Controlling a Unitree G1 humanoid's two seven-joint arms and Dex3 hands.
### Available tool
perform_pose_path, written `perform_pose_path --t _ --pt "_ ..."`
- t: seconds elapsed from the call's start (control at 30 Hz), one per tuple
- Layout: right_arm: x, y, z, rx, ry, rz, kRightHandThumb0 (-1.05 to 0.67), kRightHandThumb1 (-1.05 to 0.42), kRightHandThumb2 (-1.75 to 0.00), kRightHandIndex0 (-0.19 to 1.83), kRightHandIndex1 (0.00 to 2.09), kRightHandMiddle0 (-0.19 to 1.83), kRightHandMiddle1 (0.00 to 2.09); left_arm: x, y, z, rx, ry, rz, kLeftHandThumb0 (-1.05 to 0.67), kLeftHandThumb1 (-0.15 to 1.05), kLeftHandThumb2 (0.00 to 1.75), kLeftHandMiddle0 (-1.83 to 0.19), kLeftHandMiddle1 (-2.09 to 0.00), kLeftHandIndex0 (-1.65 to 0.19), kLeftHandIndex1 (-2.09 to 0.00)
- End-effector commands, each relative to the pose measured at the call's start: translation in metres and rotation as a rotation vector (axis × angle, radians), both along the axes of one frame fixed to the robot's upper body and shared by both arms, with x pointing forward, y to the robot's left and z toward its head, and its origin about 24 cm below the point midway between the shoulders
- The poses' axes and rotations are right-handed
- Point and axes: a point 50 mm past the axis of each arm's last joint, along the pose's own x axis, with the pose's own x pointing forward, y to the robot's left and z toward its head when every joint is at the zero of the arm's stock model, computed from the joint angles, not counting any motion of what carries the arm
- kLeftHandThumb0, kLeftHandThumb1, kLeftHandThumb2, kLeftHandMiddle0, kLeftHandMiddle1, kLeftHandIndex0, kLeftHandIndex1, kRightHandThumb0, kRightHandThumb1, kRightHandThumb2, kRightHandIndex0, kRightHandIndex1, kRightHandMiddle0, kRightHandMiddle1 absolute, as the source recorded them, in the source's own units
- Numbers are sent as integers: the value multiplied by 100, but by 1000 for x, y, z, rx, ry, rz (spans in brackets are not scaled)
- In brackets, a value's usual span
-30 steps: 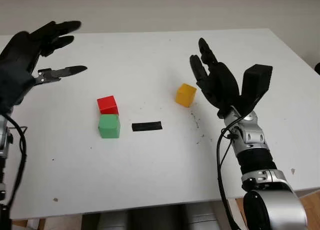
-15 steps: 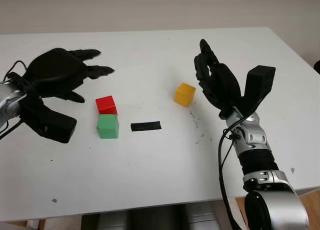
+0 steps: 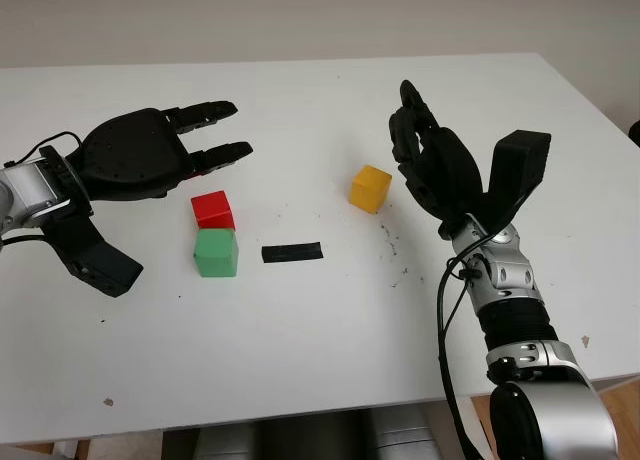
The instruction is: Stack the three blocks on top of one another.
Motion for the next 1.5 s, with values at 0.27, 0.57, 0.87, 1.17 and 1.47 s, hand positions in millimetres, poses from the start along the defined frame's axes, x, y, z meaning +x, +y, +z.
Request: perform_pose_path --t 0.27,0.57,0.87,1.17,1.47 --pt "-1 -1 3 -1 -12 -9 -69 -105 -61 -19 0 -19 0 1 -8 13 -143 154 42 -34 86 6 -4 -5 -26 -8" --pt "-3 -2 1 5 -11 -8 -70 -105 -60 -19 0 -19 0 2 -13 10 -130 241 99 -46 80 4 -4 -5 -36 -11" --pt "-3 -3 0 13 -11 -14 -69 -105 -61 -19 0 -19 0 3 -14 4 -94 260 113 -45 80 5 -3 -5 -40 -11" --pt "-4 -4 1 12 -12 -18 -69 -105 -62 -19 0 -19 0 5 -18 -2 -77 264 104 -42 85 7 -2 -5 -39 -9" --pt "-5 -5 1 5 -15 -21 -69 -105 -63 -19 0 -19 0 6 -23 -12 -85 258 66 -46 84 5 -5 -6 -46 -12"
